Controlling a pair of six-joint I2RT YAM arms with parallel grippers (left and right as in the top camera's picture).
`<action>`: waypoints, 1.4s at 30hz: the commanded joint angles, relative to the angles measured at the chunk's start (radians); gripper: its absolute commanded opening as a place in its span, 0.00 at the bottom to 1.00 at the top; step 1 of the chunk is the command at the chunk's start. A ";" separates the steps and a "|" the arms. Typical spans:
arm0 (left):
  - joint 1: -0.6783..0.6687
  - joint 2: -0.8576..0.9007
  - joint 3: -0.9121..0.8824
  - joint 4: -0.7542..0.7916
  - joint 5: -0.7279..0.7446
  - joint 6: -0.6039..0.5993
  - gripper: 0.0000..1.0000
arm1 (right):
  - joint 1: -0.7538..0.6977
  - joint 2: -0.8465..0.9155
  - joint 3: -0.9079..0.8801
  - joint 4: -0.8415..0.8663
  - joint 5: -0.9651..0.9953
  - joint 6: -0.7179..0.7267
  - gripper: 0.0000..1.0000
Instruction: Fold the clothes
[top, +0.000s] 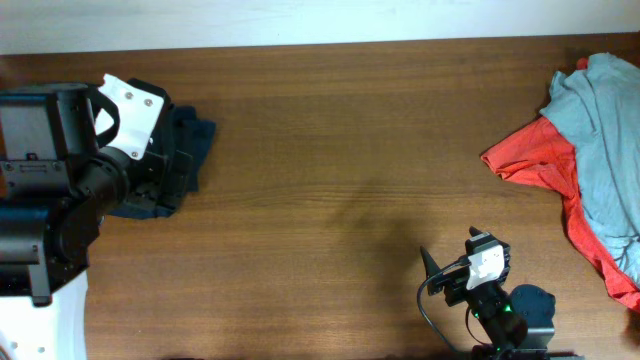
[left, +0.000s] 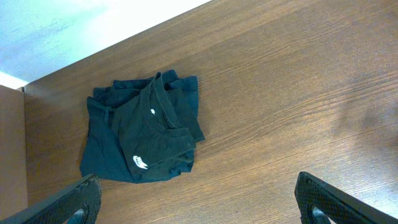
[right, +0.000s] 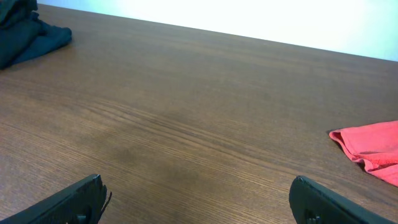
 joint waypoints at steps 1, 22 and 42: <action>-0.003 -0.004 -0.001 0.001 -0.008 -0.006 0.99 | -0.007 -0.006 -0.007 0.000 -0.016 -0.004 0.99; 0.069 -0.615 -0.883 0.564 0.001 0.001 0.99 | -0.007 -0.006 -0.007 0.000 -0.016 -0.003 0.99; 0.082 -1.291 -1.695 0.911 0.050 -0.154 0.99 | -0.007 -0.006 -0.007 0.000 -0.016 -0.004 0.99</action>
